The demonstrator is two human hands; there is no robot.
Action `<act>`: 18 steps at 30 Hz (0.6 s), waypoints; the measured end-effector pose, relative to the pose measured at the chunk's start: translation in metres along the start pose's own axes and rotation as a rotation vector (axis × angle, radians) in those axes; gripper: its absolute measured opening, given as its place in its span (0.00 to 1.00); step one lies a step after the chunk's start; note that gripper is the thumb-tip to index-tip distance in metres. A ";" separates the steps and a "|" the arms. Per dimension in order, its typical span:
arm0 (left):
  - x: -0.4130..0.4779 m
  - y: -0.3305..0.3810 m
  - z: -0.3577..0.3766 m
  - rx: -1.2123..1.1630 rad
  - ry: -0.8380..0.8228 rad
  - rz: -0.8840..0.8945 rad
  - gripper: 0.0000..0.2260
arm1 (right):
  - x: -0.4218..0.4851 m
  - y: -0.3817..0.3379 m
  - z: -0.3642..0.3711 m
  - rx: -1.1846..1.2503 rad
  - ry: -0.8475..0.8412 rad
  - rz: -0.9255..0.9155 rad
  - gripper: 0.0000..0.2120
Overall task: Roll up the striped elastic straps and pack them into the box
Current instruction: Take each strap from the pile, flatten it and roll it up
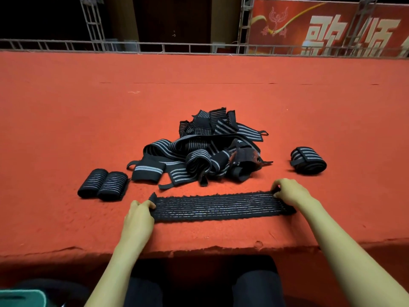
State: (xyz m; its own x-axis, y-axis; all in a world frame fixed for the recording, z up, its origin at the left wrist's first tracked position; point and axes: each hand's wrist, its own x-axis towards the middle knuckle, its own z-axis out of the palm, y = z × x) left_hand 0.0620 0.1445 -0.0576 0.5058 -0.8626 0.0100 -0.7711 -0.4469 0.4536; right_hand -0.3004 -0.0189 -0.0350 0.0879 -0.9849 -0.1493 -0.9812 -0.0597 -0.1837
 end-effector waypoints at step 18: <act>-0.001 0.095 0.046 0.082 -0.052 0.496 0.11 | -0.023 -0.078 0.023 0.048 0.013 -0.632 0.09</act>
State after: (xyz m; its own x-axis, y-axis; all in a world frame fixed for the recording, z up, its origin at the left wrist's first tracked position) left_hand -0.0295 0.0919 -0.0560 0.0526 -0.9856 0.1609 -0.9425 0.0042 0.3341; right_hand -0.2220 0.0117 -0.0393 0.6452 -0.7639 0.0138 -0.7317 -0.6230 -0.2765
